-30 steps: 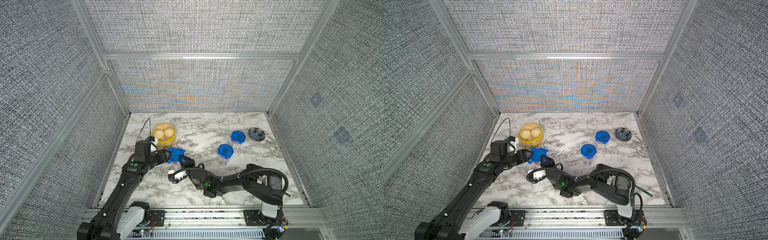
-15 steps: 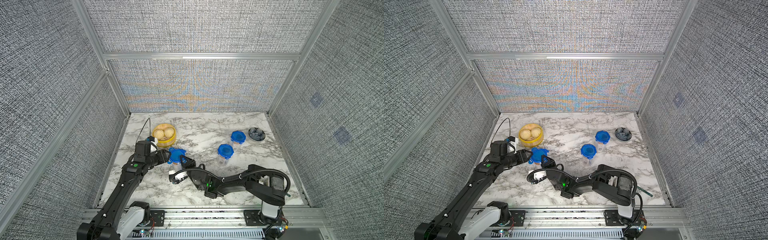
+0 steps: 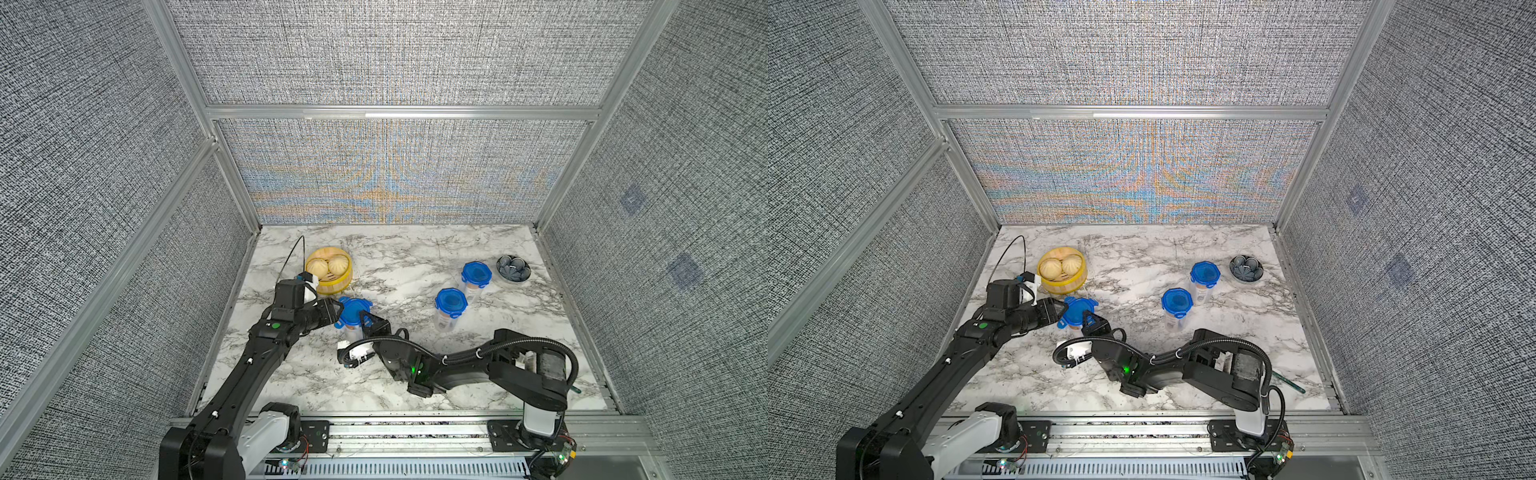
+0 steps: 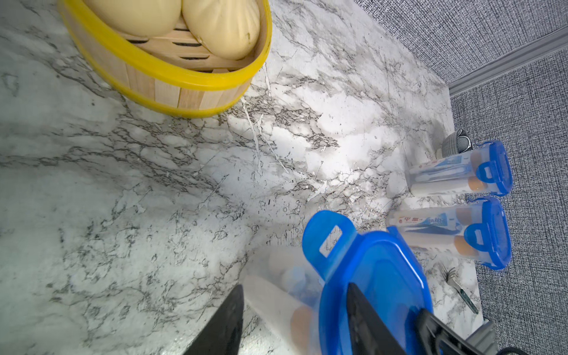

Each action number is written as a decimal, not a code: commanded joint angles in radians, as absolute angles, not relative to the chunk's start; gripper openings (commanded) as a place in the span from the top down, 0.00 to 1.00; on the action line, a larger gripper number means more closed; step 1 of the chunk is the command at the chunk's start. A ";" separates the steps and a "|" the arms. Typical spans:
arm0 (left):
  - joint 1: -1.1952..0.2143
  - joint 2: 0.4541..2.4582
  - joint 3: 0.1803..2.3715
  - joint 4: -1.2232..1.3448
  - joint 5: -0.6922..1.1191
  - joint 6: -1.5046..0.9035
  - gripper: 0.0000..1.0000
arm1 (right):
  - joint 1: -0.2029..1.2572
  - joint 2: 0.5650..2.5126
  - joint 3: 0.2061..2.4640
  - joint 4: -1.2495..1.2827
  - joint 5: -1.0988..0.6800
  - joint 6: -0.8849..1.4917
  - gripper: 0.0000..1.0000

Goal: Pack away toiletry kits
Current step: Close the lid on the container.

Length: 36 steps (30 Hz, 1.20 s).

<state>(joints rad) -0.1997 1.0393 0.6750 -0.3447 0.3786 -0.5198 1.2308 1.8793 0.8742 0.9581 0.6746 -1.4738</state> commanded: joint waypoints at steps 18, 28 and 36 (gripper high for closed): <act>-0.208 1.042 0.688 -0.427 0.350 -0.487 0.71 | 1.221 1.858 0.845 1.001 0.662 -1.471 0.71; -0.221 1.038 0.699 -0.424 0.367 -0.476 0.71 | 1.217 1.821 0.801 1.019 0.670 -1.468 0.62; -0.238 1.043 0.711 -0.413 0.395 -0.459 0.70 | 1.189 1.724 0.752 0.932 0.654 -1.319 0.52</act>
